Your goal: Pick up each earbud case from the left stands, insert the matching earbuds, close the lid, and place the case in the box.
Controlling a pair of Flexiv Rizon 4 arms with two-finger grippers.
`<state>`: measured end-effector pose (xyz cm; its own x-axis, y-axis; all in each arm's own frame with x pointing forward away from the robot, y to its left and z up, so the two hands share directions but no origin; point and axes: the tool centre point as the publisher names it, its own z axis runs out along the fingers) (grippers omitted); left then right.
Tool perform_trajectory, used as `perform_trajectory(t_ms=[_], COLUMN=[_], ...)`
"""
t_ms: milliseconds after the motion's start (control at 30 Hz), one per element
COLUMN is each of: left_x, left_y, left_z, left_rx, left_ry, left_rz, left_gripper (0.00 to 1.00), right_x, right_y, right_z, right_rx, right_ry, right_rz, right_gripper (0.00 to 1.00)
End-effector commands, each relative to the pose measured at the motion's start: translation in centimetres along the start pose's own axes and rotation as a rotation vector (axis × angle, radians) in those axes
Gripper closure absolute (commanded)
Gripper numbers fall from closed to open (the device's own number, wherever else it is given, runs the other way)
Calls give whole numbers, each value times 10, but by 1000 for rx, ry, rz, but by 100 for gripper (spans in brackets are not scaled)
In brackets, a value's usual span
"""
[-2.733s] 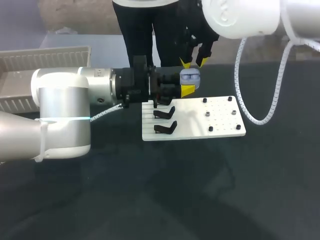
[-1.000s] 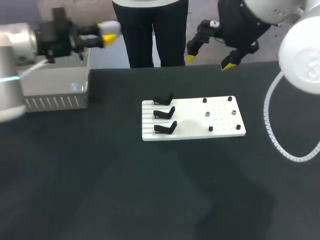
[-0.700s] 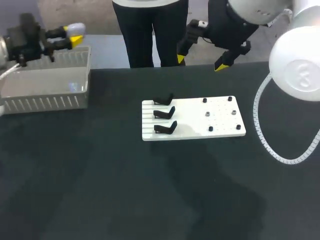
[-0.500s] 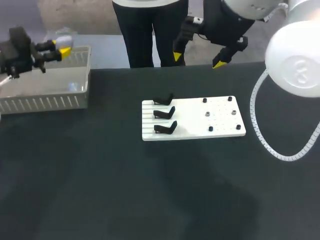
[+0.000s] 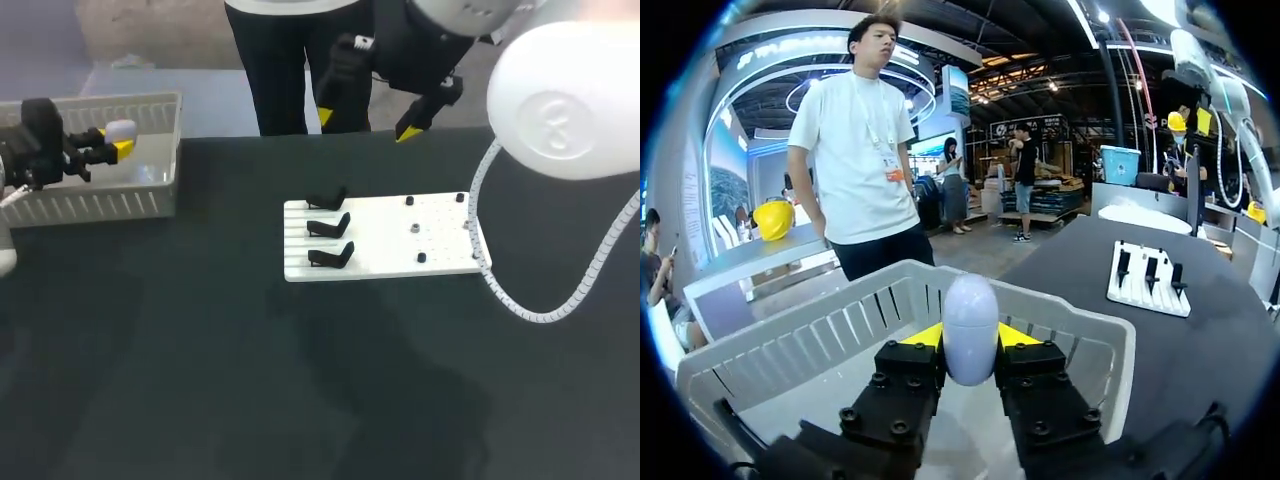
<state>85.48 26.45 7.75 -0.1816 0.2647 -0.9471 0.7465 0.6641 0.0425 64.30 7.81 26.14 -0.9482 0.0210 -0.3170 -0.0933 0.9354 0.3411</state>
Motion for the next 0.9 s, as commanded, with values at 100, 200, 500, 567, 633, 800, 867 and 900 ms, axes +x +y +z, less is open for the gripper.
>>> perform_trajectory(t_ms=[100,200,500,567,633,800,867,900], left_x=[-9,-13,-29,-33,-37,-49,-53,-54], left_y=[-9,-15,-58,-75,-92,-137,-153,-159], left_z=[-4,-7,-13,-14,-14,-13,-13,-13], left_rx=[18,26,30,32,40,58,62,57], left_ry=[-9,-15,-73,-82,-81,-81,-90,-91], left_rz=[-5,-3,0,-1,-1,-21,-37,-48], left_gripper=[0,0,0,0,0,0,0,0], right_x=[1,0,7,11,13,15,16,16], right_y=[-3,-5,-8,-11,-17,-30,-34,-35], right_z=[1,1,-2,0,0,-2,-1,-1], right_rx=[-26,-74,-171,-191,-220,-270,-273,-291], right_ry=[-7,-15,-9,5,8,25,43,52], right_rz=[2,-28,-201,-232,-248,-282,-285,-284], right_gripper=[0,0,0,0,0,0,0,0])
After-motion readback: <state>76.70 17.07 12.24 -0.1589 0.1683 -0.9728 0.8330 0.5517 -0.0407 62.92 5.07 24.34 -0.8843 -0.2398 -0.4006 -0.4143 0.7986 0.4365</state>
